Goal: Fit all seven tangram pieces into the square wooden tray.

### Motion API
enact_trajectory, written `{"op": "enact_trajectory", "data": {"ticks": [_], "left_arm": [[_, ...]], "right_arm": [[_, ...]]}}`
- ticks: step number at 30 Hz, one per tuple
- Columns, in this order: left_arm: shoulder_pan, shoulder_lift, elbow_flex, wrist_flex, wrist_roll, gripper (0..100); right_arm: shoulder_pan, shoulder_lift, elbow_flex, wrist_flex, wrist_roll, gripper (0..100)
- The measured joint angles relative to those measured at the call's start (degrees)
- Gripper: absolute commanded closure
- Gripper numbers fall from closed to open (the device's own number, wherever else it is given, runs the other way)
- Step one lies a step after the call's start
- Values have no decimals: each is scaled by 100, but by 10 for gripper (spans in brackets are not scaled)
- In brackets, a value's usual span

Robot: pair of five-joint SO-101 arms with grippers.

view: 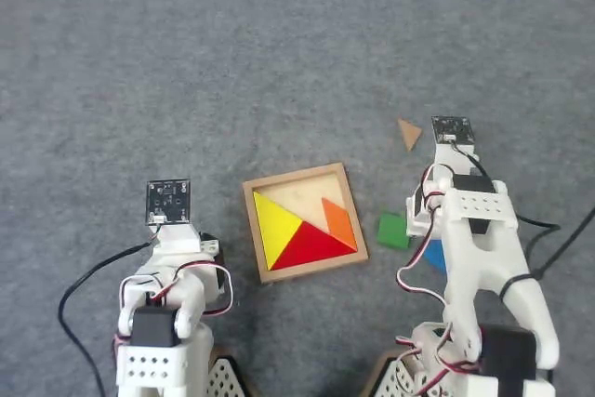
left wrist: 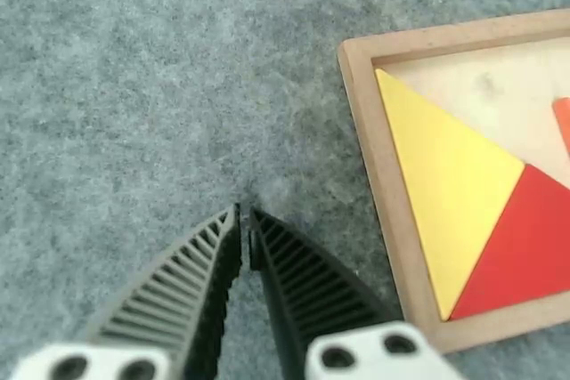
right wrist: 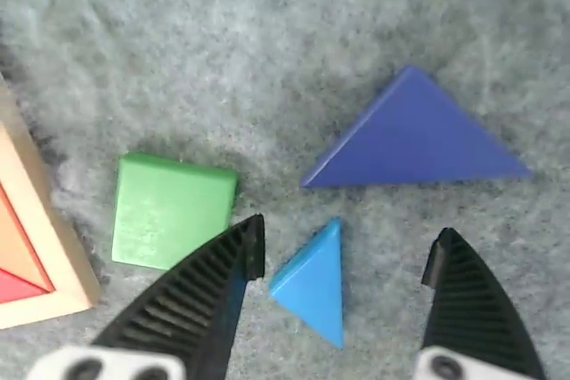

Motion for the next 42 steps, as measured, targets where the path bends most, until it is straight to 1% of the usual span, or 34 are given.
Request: {"op": "enact_trajectory", "data": {"ticks": [12,15,17,20,26,33,37,42], "left_arm": [[0,0,0,0,0,986],[0,0,0,0,0,986],[0,0,0,0,0,986],[0,0,0,0,0,986],[0,0,0,0,0,986],[0,0,0,0,0,986],[0,0,0,0,0,986],[0,0,0,0,0,986]], "right_arm": [[0,0,0,0,0,703],[0,9,-308,0,0,703],[9,79,-809,9,123,703],[-167,633,-1837,299,431,701],[-589,2505,-4000,484,1301,701],[-580,4695,-6145,519,1776,701],[-580,5582,-6945,519,2048,701],[-554,6048,-7420,519,2242,702]]}}
